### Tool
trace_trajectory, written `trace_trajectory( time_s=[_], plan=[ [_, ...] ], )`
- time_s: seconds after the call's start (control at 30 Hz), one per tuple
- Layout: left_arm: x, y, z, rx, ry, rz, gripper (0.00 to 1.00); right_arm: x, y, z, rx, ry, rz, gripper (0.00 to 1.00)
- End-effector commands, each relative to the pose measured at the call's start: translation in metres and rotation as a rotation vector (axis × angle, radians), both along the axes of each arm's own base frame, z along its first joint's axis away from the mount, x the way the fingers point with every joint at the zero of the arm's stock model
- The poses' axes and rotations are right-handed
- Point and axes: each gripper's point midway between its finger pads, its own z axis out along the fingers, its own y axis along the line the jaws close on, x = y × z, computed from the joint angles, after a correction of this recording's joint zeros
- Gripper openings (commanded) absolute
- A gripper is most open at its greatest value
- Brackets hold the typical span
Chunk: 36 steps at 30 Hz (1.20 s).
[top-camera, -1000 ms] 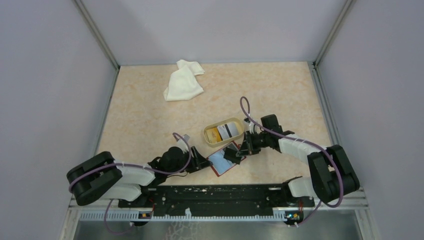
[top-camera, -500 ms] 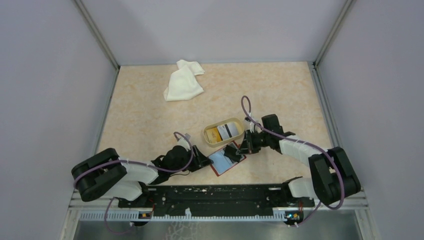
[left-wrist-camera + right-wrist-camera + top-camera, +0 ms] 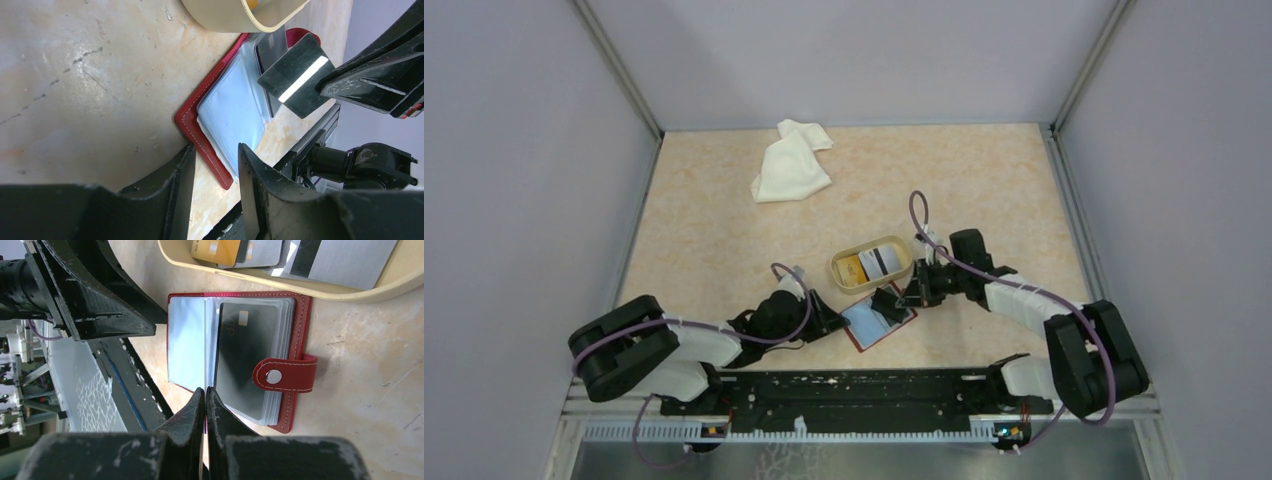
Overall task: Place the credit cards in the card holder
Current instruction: Insert the credit card into the card holder.
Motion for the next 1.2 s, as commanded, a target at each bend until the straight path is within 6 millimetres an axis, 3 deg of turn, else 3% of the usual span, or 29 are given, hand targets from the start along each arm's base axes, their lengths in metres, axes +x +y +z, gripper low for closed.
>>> trace_trajectory(
  time_s=[0.0,0.3,0.63,1.17],
  plan=[
    [-0.001,0.004,-0.014,0.059,0.014,0.000,0.43,-0.001,0.005,-0.002,0.034,0.020,0.025,0.00],
    [0.001,0.001,-0.016,0.065,0.009,-0.003,0.42,0.005,-0.002,-0.017,-0.040,0.018,-0.005,0.00],
    [0.004,0.004,-0.019,0.084,0.003,0.009,0.42,0.014,-0.006,0.008,-0.020,-0.093,-0.050,0.00],
    [0.003,0.000,-0.019,0.075,0.003,-0.008,0.41,0.001,-0.003,-0.015,-0.021,0.022,0.000,0.00]
  ],
)
